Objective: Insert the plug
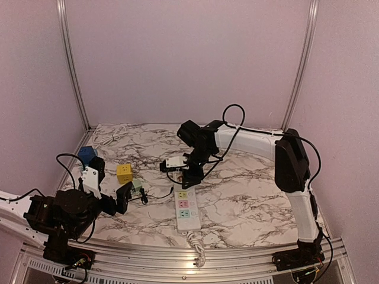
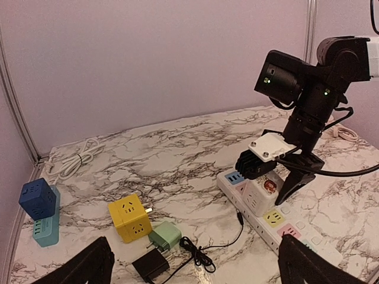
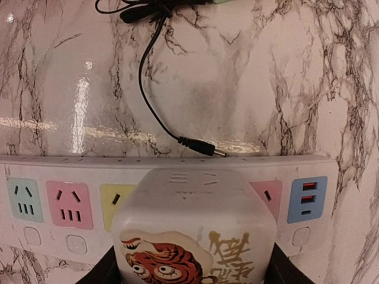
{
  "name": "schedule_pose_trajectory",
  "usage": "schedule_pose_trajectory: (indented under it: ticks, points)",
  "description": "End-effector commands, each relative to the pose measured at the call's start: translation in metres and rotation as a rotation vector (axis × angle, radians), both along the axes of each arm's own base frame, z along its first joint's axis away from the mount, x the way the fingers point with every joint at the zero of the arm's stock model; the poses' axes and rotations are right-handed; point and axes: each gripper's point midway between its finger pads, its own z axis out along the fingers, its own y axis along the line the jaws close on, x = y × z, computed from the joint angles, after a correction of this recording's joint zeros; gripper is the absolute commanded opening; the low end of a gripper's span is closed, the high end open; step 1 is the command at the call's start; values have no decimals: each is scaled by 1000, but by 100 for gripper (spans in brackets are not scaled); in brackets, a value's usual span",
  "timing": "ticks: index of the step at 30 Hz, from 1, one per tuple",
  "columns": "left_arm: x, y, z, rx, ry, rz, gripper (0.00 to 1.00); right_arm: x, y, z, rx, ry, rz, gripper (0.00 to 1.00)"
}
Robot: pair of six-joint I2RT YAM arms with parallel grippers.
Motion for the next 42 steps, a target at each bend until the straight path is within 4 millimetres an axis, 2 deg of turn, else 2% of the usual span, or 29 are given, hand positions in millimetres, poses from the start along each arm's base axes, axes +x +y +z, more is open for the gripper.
schedule_pose_trajectory:
  ticks: [1, 6, 11, 14, 20, 23, 32, 36, 42]
  points:
    - [-2, -26, 15, -6, -9, -53, 99, -61, -73, -130, -411, 279, -2, 10]
    - [-5, -30, 2, -10, 46, -69, 99, -52, -76, -127, -389, 261, -25, 25]
    - [-7, -16, 1, -92, 85, -58, 99, -49, -78, -137, -425, 236, -49, 33]
    - [-8, -9, -1, -128, 94, -54, 99, -40, -72, -130, -418, 209, -91, 39]
    - [-9, -1, -2, -176, 122, -42, 96, -20, -43, -73, -259, 115, -112, 55]
    - [-11, -1, -4, -194, 131, -44, 96, -13, -35, -54, -218, 61, -122, 62]
    - [-13, -10, -10, -173, 132, -46, 97, 5, -23, -25, -154, -33, -182, 67]
    - [-13, -19, -10, -169, 129, -51, 98, 8, -18, 2, -92, -65, -199, 68]
    - [-12, -29, -12, -148, 129, -52, 98, 0, -14, 43, 20, -87, -182, 69]
